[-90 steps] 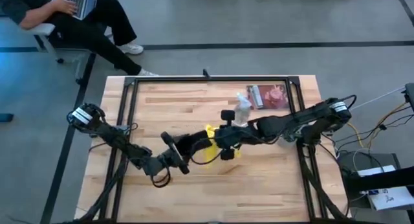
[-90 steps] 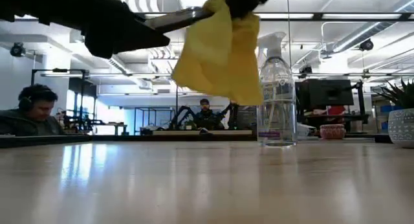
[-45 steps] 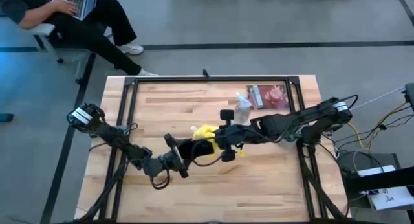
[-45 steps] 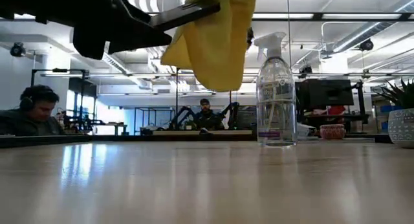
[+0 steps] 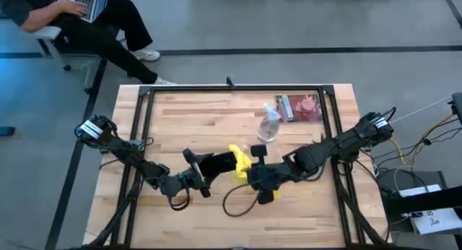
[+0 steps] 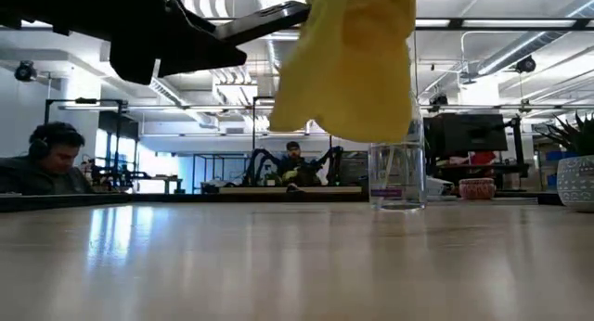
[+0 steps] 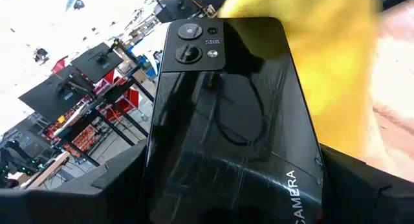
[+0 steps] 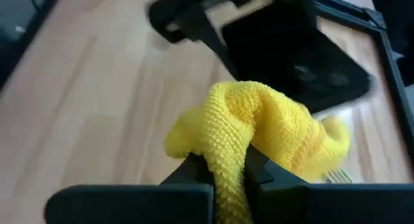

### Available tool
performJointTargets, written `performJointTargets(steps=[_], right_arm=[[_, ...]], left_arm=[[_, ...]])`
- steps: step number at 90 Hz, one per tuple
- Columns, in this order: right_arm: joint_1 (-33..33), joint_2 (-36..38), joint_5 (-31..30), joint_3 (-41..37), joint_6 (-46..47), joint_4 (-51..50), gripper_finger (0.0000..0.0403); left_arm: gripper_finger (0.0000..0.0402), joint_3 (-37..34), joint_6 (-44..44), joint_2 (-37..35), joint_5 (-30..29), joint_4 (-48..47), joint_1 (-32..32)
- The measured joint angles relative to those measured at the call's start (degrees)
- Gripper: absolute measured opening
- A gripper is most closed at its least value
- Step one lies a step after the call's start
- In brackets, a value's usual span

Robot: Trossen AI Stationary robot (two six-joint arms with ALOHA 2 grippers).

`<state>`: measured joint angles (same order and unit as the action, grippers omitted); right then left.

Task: Apply microfiber cloth
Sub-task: Wipe the black cellphone with the yellow microfiber cloth

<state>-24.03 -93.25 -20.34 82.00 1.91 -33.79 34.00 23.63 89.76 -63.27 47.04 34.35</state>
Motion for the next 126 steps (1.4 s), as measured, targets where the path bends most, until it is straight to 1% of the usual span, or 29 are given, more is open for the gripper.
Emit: performJointTargets(steps=[10, 17, 21, 30, 41, 52, 68, 86, 98, 105, 116, 126], right_arm=[[0.15, -0.29, -0.2, 0.0, -1.56, 3.71, 0.0], [0.4, -0.31, -0.26, 0.0, -3.91, 7.27, 0.0], [0.63, -0.31, -0.28, 0.0, -5.44, 9.79, 0.0], [1.26, -0.31, -0.69, 0.0, -7.46, 13.19, 0.0], [2.46, -1.27, -0.67, 0.0, -7.8, 15.66, 0.0], [3.25, -3.8, -0.17, 0.0, -7.93, 16.81, 0.0], [3.45, -7.14, -1.44, 0.0, -7.97, 16.98, 0.0], [3.33, -8.22, -7.91, 0.0, -8.6, 15.57, 0.0], [2.59, -6.96, -16.43, 0.0, -8.62, 12.51, 0.0], [2.34, -6.05, -20.35, 0.0, -8.95, 10.81, 0.0], [1.87, -4.64, -25.74, -0.04, -7.02, 4.72, 0.0], [1.37, -3.55, -28.26, -0.07, -0.81, -4.36, 0.0]], left_arm=[[0.0318, 0.0, -2.46, 0.0, 5.42, -0.11, -0.03], [0.0318, 0.0, -4.37, 0.0, 10.11, -1.14, -0.17], [0.0318, 0.0, -5.25, 0.0, 11.77, -1.72, -0.14], [0.0318, 0.02, -6.2, 0.13, 12.39, -1.72, -0.13], [0.0318, 0.02, -6.82, 0.83, 16.38, -0.47, -0.37], [0.0318, 0.02, -6.88, 1.87, 18.7, 1.17, -0.76], [0.0318, 0.02, -7.12, 2.21, 18.86, 0.97, -0.85], [0.0318, 0.02, -7.36, 2.21, 18.54, 1.54, -0.9], [0.0318, 0.02, -7.59, 2.17, 18.84, 2.06, -0.86], [0.0318, 0.04, -7.66, 2.04, 19.49, 2.45, -0.76], [0.0318, 0.04, -7.85, 2.03, 20.74, 2.19, -0.74], [0.0318, 0.04, -7.88, 2.03, 20.7, 1.94, -0.53]])
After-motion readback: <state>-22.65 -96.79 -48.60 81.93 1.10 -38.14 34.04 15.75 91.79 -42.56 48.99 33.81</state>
